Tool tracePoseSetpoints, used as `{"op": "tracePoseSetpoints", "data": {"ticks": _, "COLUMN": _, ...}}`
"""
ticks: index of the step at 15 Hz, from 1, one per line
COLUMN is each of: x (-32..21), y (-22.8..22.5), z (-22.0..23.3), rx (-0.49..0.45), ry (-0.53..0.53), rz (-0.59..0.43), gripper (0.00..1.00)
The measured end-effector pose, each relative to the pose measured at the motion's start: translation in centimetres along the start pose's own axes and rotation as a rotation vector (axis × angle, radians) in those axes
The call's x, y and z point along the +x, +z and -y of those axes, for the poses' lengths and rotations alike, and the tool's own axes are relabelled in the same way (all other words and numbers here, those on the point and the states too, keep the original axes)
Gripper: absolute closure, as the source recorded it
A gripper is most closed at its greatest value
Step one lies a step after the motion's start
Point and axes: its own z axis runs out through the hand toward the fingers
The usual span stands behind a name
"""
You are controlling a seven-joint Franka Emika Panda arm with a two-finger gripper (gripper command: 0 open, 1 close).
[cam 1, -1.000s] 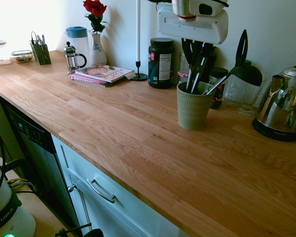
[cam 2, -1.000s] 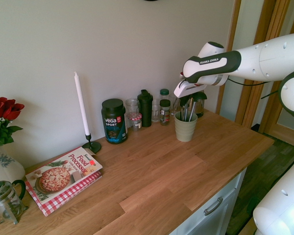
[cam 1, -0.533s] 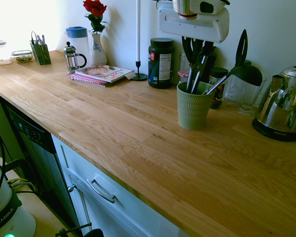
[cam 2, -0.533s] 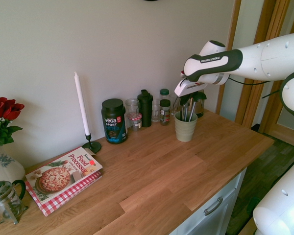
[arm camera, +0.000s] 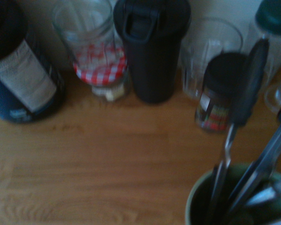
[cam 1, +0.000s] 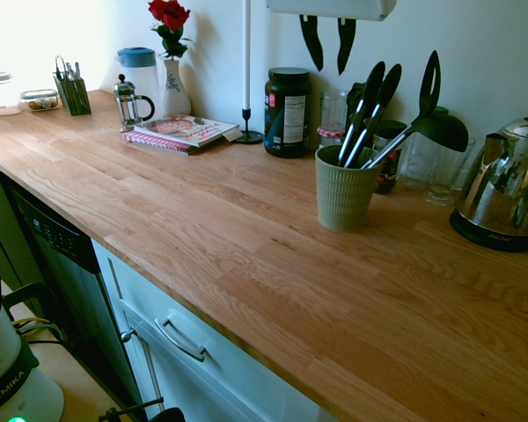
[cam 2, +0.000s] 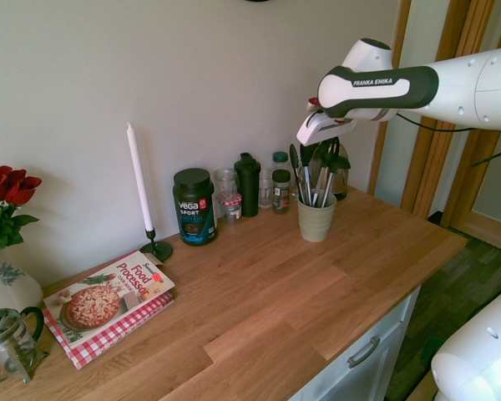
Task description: Put the tongs back in the holder
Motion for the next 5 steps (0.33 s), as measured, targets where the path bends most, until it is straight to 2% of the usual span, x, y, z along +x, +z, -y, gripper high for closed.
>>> {"op": "tracePoseSetpoints", "data": {"ticks": 3, "x": -5.8, "y": 4.6, "z": 1.6, "rx": -0.137, "ry": 0.005, "rz": 0.162, "gripper": 0.00}}
{"op": "tracePoseSetpoints", "data": {"ticks": 5, "x": -9.6, "y": 7.8, "z": 2.0, "rx": -0.186, "ry": -0.005, "rz": 0.251, "gripper": 0.00}}
